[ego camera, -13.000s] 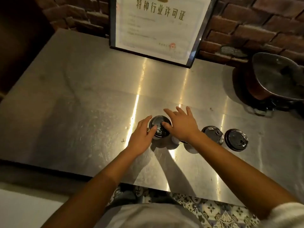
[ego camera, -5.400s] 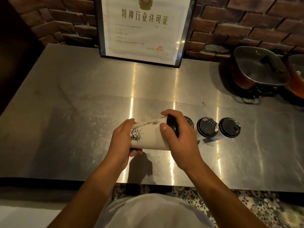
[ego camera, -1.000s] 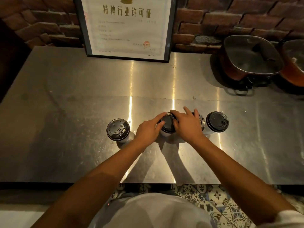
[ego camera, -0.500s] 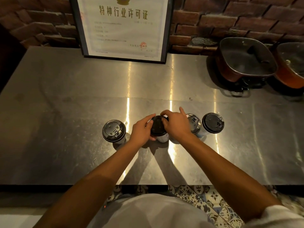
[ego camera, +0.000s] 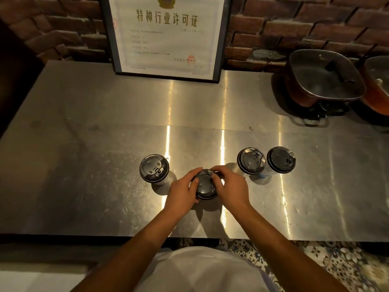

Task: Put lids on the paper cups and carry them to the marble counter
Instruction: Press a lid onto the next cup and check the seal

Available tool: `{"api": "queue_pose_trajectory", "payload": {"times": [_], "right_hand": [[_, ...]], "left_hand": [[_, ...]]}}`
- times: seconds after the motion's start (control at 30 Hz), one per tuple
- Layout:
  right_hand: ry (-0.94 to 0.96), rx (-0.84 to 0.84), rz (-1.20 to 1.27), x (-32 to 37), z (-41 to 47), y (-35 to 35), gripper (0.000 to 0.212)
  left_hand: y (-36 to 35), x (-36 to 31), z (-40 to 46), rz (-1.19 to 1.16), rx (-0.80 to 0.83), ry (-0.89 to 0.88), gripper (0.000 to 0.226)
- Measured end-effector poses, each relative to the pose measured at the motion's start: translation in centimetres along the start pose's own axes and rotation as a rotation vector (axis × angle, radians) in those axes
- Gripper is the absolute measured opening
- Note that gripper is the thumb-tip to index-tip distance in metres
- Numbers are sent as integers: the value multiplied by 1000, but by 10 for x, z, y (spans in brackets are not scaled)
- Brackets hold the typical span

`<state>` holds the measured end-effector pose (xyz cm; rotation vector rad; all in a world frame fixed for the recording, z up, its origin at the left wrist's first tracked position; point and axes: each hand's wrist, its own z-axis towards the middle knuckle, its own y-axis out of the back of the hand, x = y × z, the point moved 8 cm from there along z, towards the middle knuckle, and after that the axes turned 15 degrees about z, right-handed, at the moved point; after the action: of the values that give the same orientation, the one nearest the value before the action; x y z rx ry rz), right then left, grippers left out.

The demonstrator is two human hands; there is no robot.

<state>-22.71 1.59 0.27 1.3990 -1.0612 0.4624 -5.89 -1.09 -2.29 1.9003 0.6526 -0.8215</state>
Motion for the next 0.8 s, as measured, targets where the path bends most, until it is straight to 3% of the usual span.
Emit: {"api": "queue_pose_trajectory", "payload": {"times": [0.27, 0.4, 0.53, 0.67, 0.8], "right_hand": [[-104, -83, 173, -14, -17, -3, 28], [-6, -88, 116, 12, -9, -15, 36], [-114, -54, 5, 9, 4, -34, 36], [-90, -47, -121, 6, 8, -35, 39], [-29, 98, -251, 17, 15, -37, 39]], "left_hand": [[-12, 2, -8, -116, 62, 1, 34], [-16, 2, -7, -79, 41, -21, 34], [-20, 5, -8, -102, 11, -5, 34], [-23, 8, -11, -116, -21, 20, 34], [-25, 9, -11, -156, -7, 27, 38]]}}
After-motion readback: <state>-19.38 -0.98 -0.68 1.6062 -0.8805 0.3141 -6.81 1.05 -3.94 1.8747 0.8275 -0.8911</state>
